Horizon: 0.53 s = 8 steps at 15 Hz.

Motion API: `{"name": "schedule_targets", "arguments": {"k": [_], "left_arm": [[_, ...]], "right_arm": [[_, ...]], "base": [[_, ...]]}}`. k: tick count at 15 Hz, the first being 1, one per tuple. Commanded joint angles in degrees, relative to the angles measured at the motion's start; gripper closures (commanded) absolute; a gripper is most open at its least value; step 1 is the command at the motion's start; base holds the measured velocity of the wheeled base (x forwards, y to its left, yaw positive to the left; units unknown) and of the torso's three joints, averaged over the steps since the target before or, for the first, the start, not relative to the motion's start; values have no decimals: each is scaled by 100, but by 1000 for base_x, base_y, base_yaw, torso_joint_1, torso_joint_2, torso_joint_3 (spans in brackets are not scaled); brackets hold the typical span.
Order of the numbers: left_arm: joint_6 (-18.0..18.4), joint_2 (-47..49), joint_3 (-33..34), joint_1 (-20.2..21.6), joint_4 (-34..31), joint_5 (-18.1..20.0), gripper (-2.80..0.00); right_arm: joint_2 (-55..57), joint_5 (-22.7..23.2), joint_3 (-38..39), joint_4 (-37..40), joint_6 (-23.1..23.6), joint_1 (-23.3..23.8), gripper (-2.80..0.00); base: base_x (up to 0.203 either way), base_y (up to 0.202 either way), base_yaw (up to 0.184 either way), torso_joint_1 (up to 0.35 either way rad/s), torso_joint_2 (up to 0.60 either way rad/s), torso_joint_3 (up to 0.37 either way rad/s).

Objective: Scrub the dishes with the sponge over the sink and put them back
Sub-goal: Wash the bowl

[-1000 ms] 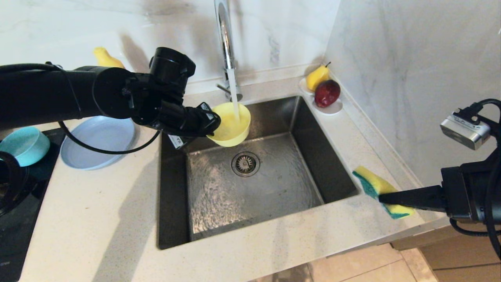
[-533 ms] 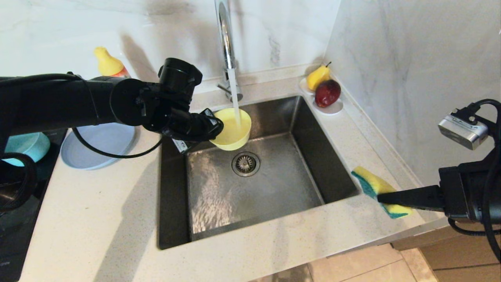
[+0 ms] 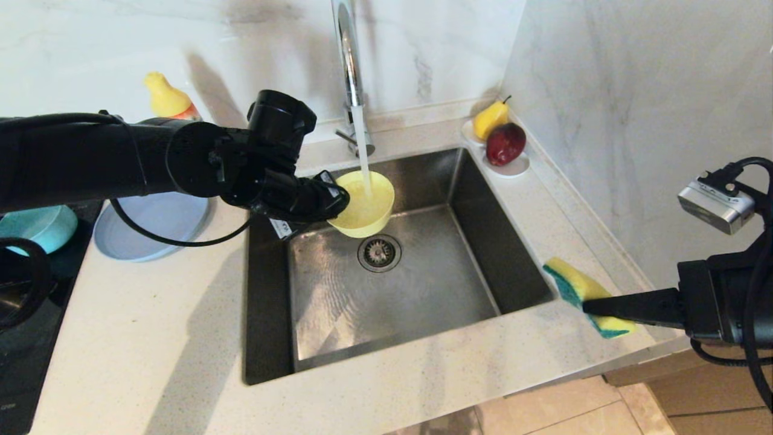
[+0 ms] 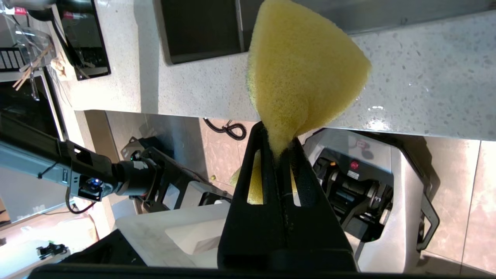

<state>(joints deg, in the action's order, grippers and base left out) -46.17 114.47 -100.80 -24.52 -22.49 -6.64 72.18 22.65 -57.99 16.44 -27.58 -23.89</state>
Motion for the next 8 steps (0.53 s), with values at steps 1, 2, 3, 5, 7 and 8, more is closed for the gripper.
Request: {"name": "schedule_targets", "arguments": {"k": [1, 2, 3, 5, 7, 8], "left_arm": [[264, -269, 392, -57, 62, -24, 0], [365, -416, 643, -58, 222, -20, 0], [471, -550, 953, -55, 483, -13, 0], [888, -876, 1932, -51, 1340, -22, 0], [1324, -1187, 2958, -42, 2542, -36, 0], [1599, -1358, 3454, -39, 3279, -47, 0]], "right_arm": [[-15, 20, 91, -1, -19, 8, 0], [-2, 27, 121, -3, -19, 34, 0], [7, 29, 121, -1, -19, 42, 0], [15, 47, 112, -9, -10, 34, 0], [53, 134, 95, -12, -10, 41, 0], [59, 134, 95, -36, -10, 34, 0]], "base": [[0, 0, 0, 0, 0, 0], [0, 0, 0, 0, 0, 0], [0, 0, 0, 0, 0, 0], [0, 0, 0, 0, 0, 0], [0, 0, 0, 0, 0, 0], [0, 0, 0, 0, 0, 0]]}}
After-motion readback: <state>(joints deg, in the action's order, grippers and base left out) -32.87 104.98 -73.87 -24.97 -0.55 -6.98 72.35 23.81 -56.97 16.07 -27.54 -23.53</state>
